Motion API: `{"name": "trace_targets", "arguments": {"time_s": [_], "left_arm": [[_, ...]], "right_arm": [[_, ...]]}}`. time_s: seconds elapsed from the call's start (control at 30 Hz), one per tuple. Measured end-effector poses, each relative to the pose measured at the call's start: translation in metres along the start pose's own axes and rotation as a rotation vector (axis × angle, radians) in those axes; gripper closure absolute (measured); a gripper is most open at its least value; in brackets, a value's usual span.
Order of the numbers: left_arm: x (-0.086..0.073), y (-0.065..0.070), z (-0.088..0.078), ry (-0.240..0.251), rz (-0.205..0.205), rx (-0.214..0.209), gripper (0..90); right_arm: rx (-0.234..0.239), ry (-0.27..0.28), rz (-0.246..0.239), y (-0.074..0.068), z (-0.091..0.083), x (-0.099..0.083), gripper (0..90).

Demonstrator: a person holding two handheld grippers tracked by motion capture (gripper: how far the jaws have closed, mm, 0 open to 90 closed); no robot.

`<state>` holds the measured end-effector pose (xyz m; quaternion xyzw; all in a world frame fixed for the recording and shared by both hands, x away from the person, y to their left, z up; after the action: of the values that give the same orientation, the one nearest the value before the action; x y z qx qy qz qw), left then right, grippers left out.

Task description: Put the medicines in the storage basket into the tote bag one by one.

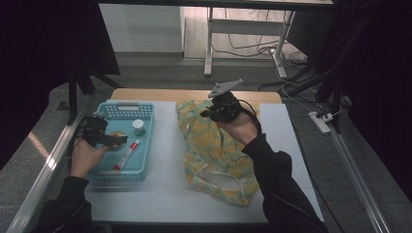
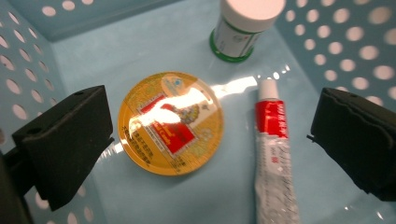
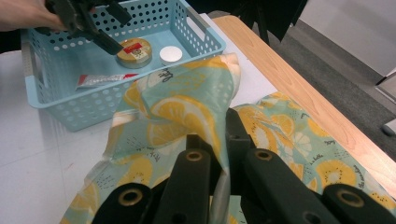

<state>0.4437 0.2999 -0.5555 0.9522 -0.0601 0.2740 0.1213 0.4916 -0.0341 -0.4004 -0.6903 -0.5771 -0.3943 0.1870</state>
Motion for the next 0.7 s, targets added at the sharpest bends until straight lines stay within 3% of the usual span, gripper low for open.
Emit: {"name": "trace_targets", "arguments": {"time_s": [0.17,0.3,0.57,0.7], "left_arm": [[0.0,-0.008,0.012,-0.034,-0.007,0.018,0.0],[0.002,-0.008,0.02,-0.062,0.027,0.052,0.0],[0.002,-0.01,0.034,-0.123,0.038,0.111,0.0],[0.001,-0.01,0.041,-0.161,0.02,0.119,0.0]], "right_arm": [[0.001,0.0,-0.002,0.0,0.0,0.0,89.5],[0.005,0.003,-0.002,-0.001,0.0,0.0,89.5],[0.008,0.002,-0.003,-0.001,0.001,-0.001,89.5],[0.01,0.004,-0.001,-0.001,0.001,-0.001,89.4]]}}
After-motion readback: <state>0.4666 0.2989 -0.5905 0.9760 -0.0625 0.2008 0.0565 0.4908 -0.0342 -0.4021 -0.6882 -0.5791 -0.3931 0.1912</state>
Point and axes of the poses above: each handheld gripper's, and its own axes: z roughly forward along the jaws, x roughly out of its top, y roughly to its right, the point moved 8 cm from there along z, roughly forward along the jaws, and after that the axes turned 8 degrees about -z, right-handed, at the moved point
